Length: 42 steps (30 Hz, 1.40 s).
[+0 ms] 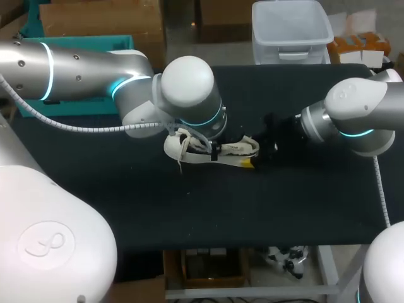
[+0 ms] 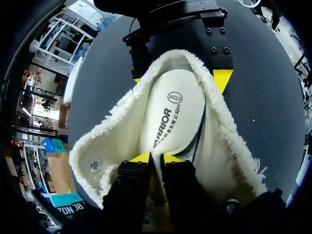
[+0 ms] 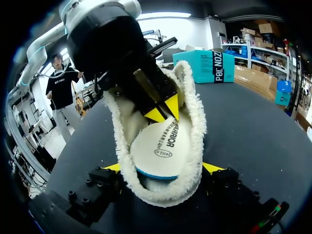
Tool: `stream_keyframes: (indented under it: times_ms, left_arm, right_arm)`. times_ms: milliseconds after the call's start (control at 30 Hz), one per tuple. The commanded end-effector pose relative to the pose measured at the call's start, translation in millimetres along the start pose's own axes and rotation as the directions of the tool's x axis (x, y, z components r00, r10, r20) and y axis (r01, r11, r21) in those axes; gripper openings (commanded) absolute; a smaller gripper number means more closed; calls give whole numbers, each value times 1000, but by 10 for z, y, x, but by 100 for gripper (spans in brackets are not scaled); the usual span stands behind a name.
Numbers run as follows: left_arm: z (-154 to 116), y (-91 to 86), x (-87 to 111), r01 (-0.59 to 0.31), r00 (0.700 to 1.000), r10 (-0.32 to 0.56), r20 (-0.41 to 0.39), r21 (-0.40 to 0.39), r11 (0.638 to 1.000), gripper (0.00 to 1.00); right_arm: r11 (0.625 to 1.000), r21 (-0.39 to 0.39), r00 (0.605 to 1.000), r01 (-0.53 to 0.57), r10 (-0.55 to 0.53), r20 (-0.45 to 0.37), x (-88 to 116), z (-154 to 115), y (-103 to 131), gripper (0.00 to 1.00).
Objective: Open the shoe tongue, take the insole out of the shoe, put the insole back into the shoe, and pack the shoe into the shoebox
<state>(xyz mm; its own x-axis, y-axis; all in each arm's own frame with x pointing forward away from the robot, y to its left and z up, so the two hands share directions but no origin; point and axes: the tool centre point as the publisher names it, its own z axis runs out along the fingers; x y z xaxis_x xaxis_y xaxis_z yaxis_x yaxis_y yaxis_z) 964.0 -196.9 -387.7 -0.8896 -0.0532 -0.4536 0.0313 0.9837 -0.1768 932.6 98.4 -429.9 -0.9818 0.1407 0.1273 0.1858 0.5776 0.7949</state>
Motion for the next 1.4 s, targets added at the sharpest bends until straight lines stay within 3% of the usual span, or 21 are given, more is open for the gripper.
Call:
stream_keyframes:
  times_ms: [33, 267, 700, 900, 1133, 1400]
  left_arm:
    - [671, -86, -202, 3, 1000, -3, 15, 3, 1000, 0]
    - [576, -141, -226, -4, 1000, 4, 1, 31, 999, 0]
    - [-10, -229, -172, 35, 980, 2, -197, 184, 982, 0]
    - [-272, -269, -105, 31, 967, 31, -251, 239, 971, 0]
    - [-496, -309, -26, 6, 961, 69, -268, 270, 963, 0]
    - [-810, -328, 2, 16, 942, 106, -319, 358, 934, 0]
  right_arm:
    - [1000, -4, 1000, 4, -4, -11, 73, 65, -46, 0]
    - [1000, -4, 1000, 4, -4, -11, 73, 65, -46, 0]
    - [1000, -4, 1000, 4, -4, -11, 73, 65, -46, 0]
    - [1000, -4, 1000, 4, -4, -11, 73, 65, -46, 0]
    - [1000, -4, 1000, 4, -4, -11, 73, 65, -46, 0]
    - [1000, -4, 1000, 4, -4, -11, 73, 65, -46, 0]
